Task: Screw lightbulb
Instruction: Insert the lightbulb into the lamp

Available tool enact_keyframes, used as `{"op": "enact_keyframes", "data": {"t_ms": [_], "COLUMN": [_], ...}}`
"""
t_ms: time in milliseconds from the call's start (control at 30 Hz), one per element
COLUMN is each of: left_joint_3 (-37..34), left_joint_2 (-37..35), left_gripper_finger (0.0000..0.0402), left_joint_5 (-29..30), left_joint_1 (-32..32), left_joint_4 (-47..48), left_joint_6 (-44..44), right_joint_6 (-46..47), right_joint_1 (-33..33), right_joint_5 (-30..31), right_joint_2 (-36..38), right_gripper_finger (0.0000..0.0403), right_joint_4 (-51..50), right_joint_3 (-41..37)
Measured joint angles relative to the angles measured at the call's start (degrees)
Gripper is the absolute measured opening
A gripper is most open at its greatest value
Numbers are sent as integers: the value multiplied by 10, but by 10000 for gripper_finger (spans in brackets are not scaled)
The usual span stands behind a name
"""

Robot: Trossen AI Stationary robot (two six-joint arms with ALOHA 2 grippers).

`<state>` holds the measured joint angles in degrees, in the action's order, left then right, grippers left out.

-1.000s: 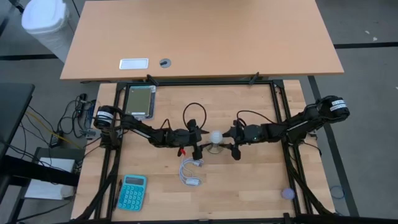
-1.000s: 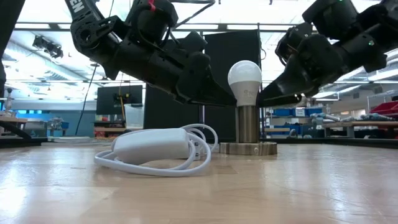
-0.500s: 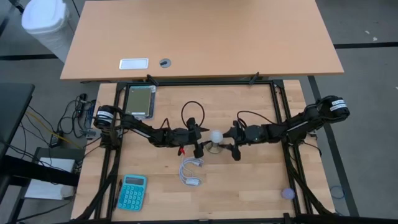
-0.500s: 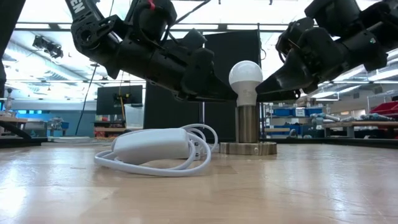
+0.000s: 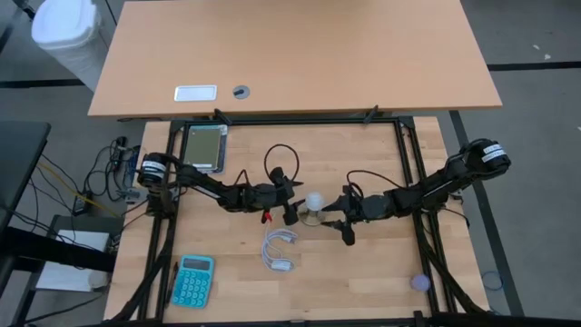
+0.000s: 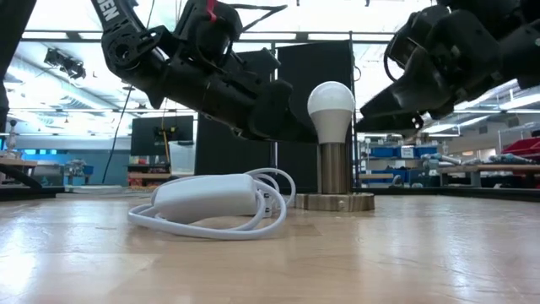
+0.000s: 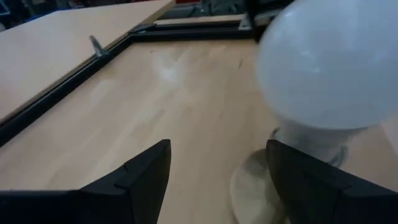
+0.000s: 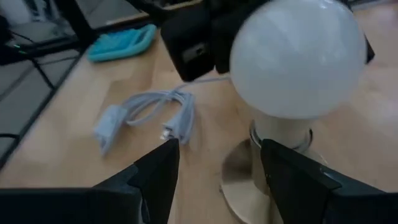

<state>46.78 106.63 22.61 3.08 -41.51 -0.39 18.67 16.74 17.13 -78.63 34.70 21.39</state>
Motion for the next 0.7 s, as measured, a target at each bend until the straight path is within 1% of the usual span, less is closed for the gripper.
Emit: {"op": "enact_keyframes", "data": {"t_ms": [100, 167, 233, 433, 567, 700], "left_joint_3": [0, 0, 0, 0, 0, 0], "left_joint_2": [-1, -1, -1, -1, -2, -2], "left_gripper_finger": [269, 269, 269, 269, 269, 269], "left_joint_5": [-14, -31, -34, -88, -89, -88], "left_joint_1": [-1, 3, 7, 19, 23, 23], "left_joint_4": [4, 16, 32, 39, 36, 30], "left_joint_6": [0, 0, 0, -16, -18, -35], "right_joint_6": [6, 4, -6, -36, -50, -59], "right_joint_1": [-4, -14, -27, -70, -88, -95], "right_joint_5": [20, 20, 16, -50, -83, -95], "right_joint_2": [0, 0, 0, 0, 0, 0], "right_gripper_finger": [230, 230, 230, 230, 230, 230], "right_joint_4": [-18, -26, -26, -23, -22, -22], "right_joint_3": [0, 0, 0, 0, 0, 0]}}
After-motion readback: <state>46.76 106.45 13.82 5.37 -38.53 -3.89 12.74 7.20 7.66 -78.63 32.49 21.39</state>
